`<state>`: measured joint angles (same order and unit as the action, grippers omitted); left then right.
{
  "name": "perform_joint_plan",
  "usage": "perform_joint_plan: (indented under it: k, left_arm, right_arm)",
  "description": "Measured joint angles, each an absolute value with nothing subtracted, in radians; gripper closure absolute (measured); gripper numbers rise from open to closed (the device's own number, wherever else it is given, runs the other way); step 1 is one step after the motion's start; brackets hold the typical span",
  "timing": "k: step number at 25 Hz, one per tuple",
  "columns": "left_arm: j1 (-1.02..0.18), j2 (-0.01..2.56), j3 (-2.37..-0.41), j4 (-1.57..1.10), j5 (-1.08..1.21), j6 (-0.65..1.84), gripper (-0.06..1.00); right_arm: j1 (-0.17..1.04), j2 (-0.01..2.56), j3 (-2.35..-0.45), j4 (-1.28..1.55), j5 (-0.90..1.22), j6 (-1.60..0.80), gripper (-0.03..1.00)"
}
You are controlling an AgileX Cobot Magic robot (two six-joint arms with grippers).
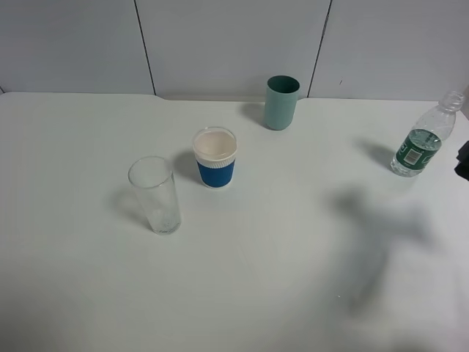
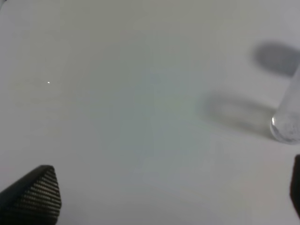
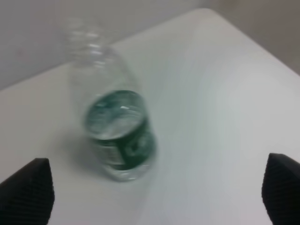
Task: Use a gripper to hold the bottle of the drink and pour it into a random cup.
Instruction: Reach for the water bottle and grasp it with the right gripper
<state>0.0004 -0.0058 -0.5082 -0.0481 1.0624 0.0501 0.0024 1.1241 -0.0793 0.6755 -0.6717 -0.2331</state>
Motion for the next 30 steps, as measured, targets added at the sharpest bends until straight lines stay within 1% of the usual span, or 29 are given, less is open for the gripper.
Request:
perform_joint_plan:
  k: [5, 13, 22, 30]
  left_arm:
    - [0.0, -0.006, -0.508, -0.048, 1.062, 0.05, -0.05]
    - [0.0, -0.006, -0.508, -0.048, 1.062, 0.05, -0.05]
    - [0.0, -0.006, -0.508, -0.048, 1.062, 0.05, -0.05]
    - [0.0, -0.006, -0.508, -0.048, 1.062, 0.05, -0.05]
  right_arm:
    - [0.002, 1.273, -0.08, 0.578, -0.783, -0.185, 0.09]
    - [0.002, 1.492, -0.082, 0.443, -0.895, -0.074, 0.09]
    - [0.002, 1.733, -0.083, 0.377, -1.097, -0.007, 0.09]
    - [0.002, 1.873, -0.132, 0.328, -1.111, 0.023, 0.1]
